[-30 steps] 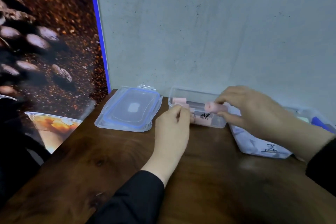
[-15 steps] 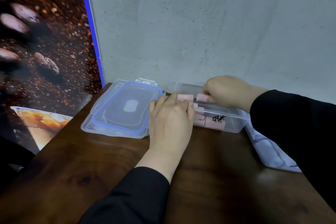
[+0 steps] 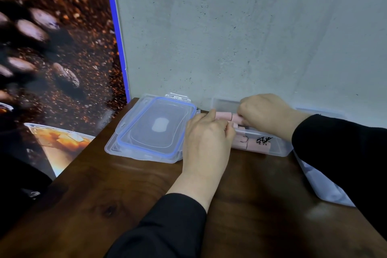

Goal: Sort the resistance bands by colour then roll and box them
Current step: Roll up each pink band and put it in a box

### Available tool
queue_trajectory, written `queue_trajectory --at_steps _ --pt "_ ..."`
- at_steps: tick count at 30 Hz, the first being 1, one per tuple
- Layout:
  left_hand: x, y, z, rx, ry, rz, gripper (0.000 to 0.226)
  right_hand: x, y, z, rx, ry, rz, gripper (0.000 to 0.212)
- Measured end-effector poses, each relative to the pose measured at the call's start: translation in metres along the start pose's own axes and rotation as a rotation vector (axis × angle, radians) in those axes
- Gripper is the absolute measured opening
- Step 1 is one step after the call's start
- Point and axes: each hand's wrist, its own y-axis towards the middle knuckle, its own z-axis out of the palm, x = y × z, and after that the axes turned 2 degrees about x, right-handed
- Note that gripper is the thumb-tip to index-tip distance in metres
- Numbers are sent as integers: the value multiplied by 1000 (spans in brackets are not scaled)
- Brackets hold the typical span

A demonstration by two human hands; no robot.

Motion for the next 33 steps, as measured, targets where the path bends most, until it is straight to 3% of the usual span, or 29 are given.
queue_trajectory --at_steps 8,12,16,20,23,27,33 --pt "-1 -4 -2 17 47 -17 26 -7 -12 -7 -39 123 2 26" --pt "-8 -3 -22 -76 51 17 16 -9 -29 -23 -324 320 52 35" --pt "1 -12 -62 -91 144 12 17 29 -64 -47 -570 707 70 36" --pt "30 -34 -101 162 337 -84 34 100 -109 -48 -501 1027 115 26" --pt "44 -47 -117 345 341 -126 37 144 -127 -32 -355 1185 166 20" --pt "42 -46 -119 341 340 -90 31 156 -136 -26 -328 1235 227 32" --pt "39 -46 -119 270 279 -80 17 139 -125 -29 -545 1062 303 32"
